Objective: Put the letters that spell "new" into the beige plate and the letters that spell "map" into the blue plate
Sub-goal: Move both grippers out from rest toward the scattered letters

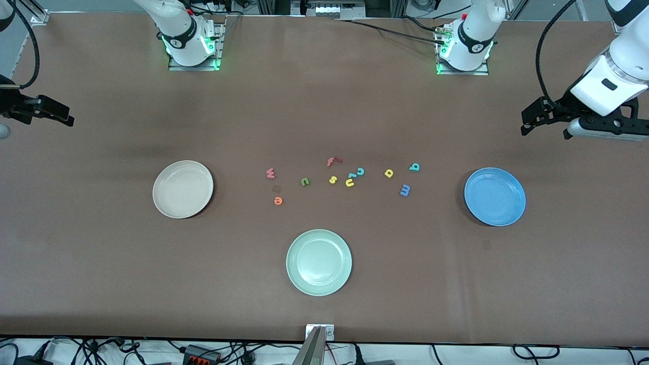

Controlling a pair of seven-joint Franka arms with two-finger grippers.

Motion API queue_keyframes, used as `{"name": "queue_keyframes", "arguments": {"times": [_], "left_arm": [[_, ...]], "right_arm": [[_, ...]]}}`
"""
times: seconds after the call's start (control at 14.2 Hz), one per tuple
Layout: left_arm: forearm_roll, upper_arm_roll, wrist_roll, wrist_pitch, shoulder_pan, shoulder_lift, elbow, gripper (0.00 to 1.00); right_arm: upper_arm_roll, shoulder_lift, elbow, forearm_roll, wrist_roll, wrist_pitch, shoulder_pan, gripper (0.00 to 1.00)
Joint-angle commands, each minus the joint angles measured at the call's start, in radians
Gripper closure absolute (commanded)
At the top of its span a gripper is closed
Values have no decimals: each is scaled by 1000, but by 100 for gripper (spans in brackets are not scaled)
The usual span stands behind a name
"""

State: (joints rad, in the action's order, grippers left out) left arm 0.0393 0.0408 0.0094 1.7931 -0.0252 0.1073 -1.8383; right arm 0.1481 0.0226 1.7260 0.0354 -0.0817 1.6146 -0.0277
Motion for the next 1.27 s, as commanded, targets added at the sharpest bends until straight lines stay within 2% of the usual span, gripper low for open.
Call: {"name": "queue_keyframes", "arguments": {"times": [0.0, 0.28, 0.42, 0.77, 1.06, 1.2], "left_arm": [[5, 14, 21, -24, 21, -15, 30, 0], [5, 11, 21, -24, 24, -17, 31, 0], [5, 13, 21, -24, 24, -17, 31, 0], [5, 22, 18, -37, 19, -23, 31, 0], [14, 24, 18, -97, -25, -164, 34, 0], [10, 24, 9, -93, -83, -254, 54, 0]], "right_arm": [[-2, 17, 12, -9, -6, -7, 6, 0], [-4, 2, 12, -9, -7, -5, 8, 0], [-12, -39, 12, -9, -7, 1, -4, 0], [-12, -128, 9, -12, 5, 63, -90, 0], [-12, -156, 9, -11, 7, 91, -136, 0], [-7, -148, 7, -8, 5, 90, -132, 0]]}}
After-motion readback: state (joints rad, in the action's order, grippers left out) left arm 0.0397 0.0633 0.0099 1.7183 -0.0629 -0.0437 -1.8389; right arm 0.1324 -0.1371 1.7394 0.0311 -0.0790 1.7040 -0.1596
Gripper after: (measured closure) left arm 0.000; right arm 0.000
